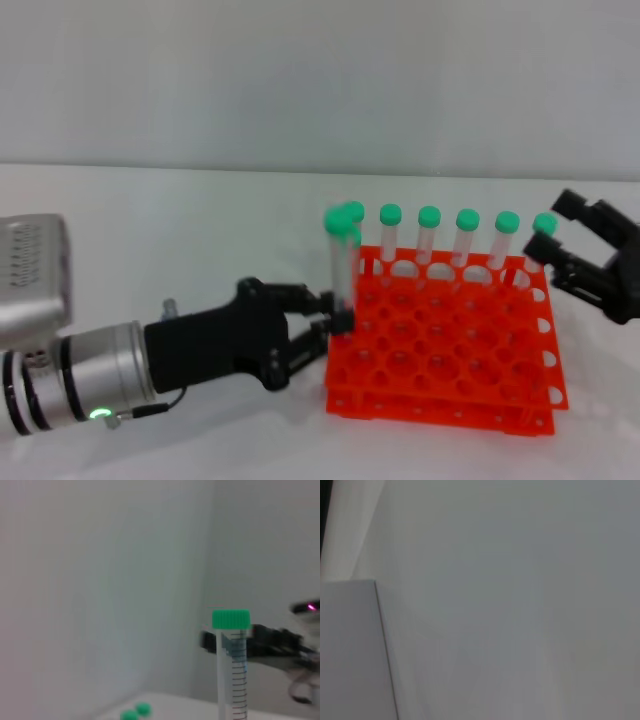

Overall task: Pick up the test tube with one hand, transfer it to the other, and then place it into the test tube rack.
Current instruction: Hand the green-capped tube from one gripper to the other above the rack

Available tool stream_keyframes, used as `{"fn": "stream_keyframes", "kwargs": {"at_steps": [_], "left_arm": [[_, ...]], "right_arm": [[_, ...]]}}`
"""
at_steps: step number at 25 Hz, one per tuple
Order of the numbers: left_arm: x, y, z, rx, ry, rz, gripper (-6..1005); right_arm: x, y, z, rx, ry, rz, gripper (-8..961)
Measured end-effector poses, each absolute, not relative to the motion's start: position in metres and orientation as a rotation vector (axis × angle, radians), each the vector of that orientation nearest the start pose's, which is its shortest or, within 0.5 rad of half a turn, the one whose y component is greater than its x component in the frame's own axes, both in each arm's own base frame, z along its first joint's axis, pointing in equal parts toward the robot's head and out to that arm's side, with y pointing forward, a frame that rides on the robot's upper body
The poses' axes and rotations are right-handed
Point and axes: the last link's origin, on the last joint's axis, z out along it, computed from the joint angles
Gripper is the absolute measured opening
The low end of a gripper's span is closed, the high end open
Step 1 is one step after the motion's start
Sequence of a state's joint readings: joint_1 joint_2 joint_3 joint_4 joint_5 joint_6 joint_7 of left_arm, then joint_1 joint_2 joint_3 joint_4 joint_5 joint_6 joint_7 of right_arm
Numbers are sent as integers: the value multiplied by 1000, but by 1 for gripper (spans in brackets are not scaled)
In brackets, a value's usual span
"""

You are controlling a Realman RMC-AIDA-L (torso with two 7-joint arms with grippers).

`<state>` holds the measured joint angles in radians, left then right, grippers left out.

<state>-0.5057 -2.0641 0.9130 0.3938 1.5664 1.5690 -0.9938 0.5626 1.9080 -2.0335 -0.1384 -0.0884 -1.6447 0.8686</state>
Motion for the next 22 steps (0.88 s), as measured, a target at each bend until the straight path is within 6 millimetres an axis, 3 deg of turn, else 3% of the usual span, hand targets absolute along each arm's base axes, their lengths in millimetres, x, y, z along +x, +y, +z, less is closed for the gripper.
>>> {"fn": "stream_keyframes", "kwargs": {"at_steps": [7,22], "left_arm": [[-244,311,-38,-2771,-351,-936,244],[-243,311,-47,-2830,-352,-854,252]], "right_arm": [[246,337,-3,-2391,535,1243,810],[230,329,-24,-2613,522,1195,799]]}}
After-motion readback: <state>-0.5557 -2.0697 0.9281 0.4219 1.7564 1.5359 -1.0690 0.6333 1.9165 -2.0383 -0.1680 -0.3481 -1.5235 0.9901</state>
